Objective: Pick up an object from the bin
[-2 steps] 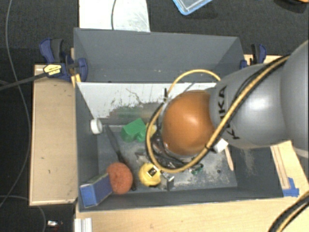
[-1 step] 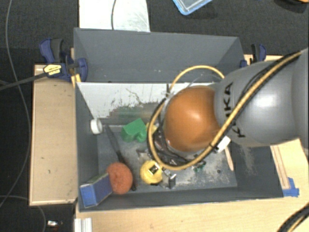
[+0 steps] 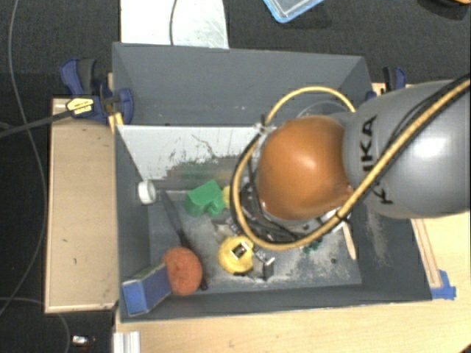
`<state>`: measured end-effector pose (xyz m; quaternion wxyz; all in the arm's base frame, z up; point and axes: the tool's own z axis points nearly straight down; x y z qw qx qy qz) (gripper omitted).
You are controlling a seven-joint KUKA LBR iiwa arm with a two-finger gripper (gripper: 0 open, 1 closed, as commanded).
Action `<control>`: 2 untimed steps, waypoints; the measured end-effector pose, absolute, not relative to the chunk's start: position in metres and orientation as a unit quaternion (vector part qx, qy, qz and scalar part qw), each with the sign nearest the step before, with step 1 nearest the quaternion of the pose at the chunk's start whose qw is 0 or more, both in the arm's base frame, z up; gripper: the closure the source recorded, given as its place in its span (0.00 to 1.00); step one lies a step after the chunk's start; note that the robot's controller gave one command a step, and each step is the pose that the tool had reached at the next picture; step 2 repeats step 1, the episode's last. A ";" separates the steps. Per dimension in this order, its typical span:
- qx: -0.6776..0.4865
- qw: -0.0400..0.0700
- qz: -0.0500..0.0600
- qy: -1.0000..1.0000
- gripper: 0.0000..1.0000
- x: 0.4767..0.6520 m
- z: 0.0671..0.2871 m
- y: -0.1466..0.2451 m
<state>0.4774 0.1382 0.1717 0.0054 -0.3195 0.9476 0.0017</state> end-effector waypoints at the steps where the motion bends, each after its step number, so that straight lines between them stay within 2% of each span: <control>1: -0.318 0.004 0.002 0.948 1.00 0.477 0.204 0.138; 2: -0.318 0.004 0.002 0.948 1.00 0.477 0.204 0.138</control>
Offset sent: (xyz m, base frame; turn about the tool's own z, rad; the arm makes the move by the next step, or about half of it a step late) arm -0.0003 -0.0002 0.0483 0.0018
